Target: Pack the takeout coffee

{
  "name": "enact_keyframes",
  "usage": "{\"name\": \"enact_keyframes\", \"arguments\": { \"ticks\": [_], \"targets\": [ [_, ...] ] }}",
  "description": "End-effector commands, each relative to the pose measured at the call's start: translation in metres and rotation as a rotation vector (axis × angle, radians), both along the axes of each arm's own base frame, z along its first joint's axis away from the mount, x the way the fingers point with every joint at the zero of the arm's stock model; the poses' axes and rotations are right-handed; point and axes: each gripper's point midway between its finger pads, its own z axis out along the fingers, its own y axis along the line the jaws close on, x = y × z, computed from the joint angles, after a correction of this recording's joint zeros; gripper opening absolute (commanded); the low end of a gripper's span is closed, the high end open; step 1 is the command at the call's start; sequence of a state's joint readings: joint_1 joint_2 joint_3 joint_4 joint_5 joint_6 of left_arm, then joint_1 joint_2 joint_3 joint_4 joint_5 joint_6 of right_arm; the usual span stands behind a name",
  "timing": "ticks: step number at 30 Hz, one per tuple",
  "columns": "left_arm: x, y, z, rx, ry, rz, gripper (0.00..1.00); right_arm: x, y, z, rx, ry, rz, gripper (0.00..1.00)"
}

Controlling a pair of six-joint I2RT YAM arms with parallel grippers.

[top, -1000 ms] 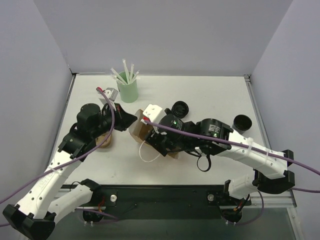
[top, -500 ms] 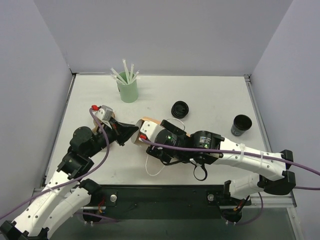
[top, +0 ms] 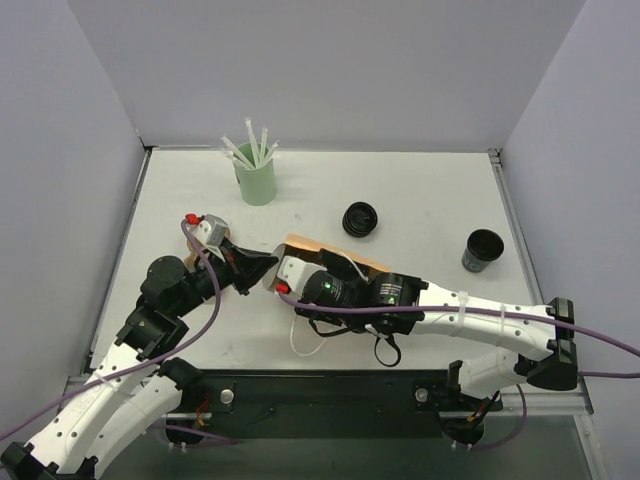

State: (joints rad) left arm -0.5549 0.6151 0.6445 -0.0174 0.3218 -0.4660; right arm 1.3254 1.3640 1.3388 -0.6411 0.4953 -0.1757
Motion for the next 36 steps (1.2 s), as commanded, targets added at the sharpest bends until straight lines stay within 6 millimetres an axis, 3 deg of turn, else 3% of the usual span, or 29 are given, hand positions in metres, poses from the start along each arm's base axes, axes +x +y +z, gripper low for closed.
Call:
{"name": "enact_keyframes", "arguments": {
  "ticks": [1, 17, 26, 30, 34, 36],
  "targets": [
    [-0.006, -0.001, 0.013, -0.020, -0.047, -0.025, 0.00, 0.021, -0.015, -0.004, -0.032, -0.081, -0.054, 0.54],
    [-0.006, -0.003, -0.008, 0.021, 0.040, -0.035, 0.00, 0.046, 0.002, -0.047, 0.078, -0.003, -0.061, 0.54],
    [-0.003, -0.004, -0.010, 0.025, 0.049, -0.028, 0.00, 0.050, -0.003, -0.074, 0.046, 0.038, -0.068, 0.54],
    [-0.003, -0.003, -0.014, 0.036, 0.063, -0.024, 0.00, 0.056, -0.005, -0.067, 0.043, 0.012, -0.088, 0.54],
    [-0.003, 0.000, -0.015, 0.036, 0.059, -0.007, 0.00, 0.059, -0.001, -0.037, 0.068, -0.008, -0.075, 0.54],
    [-0.003, 0.002, -0.019, 0.037, 0.067, 0.002, 0.00, 0.057, -0.002, -0.032, 0.058, -0.011, -0.057, 0.54]
  ]
}}
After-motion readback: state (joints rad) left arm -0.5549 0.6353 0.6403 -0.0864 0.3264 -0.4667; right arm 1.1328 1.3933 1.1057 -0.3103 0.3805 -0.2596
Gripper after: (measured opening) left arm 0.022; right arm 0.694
